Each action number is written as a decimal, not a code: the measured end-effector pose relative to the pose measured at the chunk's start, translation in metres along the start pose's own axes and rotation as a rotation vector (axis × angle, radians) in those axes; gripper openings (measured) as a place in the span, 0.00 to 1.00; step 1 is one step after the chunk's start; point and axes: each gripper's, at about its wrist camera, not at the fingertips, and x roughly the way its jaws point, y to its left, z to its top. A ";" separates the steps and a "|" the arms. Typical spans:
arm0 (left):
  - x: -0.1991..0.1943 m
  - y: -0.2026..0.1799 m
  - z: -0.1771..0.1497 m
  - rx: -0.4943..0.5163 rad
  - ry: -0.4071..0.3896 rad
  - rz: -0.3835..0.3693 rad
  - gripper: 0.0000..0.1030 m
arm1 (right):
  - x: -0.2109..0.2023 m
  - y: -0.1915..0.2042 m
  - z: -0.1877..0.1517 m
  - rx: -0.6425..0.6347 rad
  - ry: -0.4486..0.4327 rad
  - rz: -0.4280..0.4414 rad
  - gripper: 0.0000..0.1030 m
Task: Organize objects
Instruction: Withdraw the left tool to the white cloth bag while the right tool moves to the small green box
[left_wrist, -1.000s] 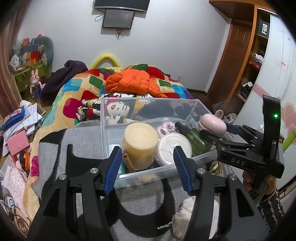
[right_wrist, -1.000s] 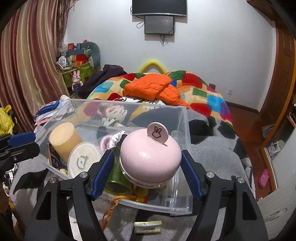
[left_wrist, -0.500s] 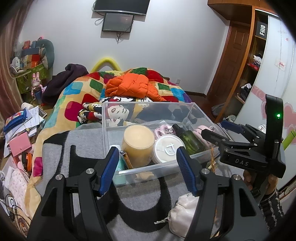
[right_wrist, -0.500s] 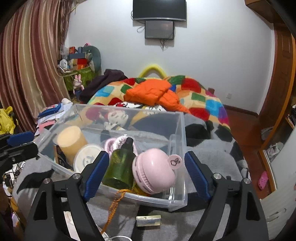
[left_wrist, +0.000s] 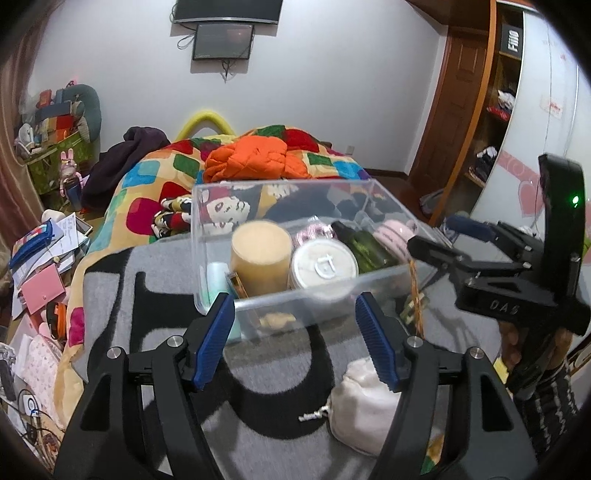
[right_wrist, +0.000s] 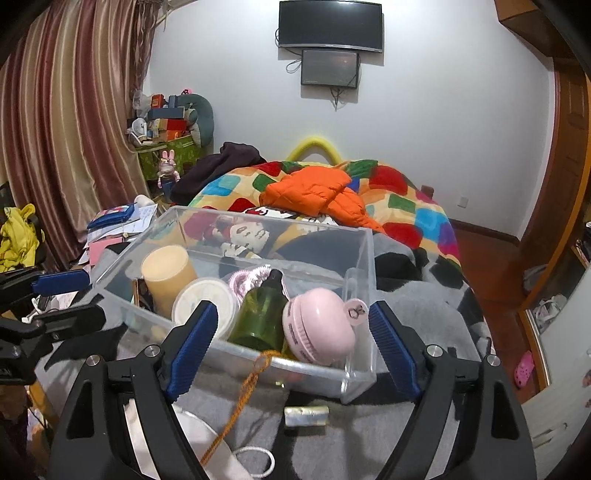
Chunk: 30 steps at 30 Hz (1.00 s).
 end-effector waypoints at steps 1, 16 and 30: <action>0.001 -0.002 -0.003 0.005 0.007 0.000 0.66 | -0.003 -0.001 -0.003 0.000 0.001 -0.006 0.80; 0.014 -0.022 -0.043 0.021 0.132 -0.047 0.67 | -0.012 -0.028 -0.045 0.043 0.077 -0.064 0.81; 0.022 -0.035 -0.062 -0.007 0.187 -0.094 0.72 | 0.005 -0.037 -0.074 0.107 0.176 -0.033 0.81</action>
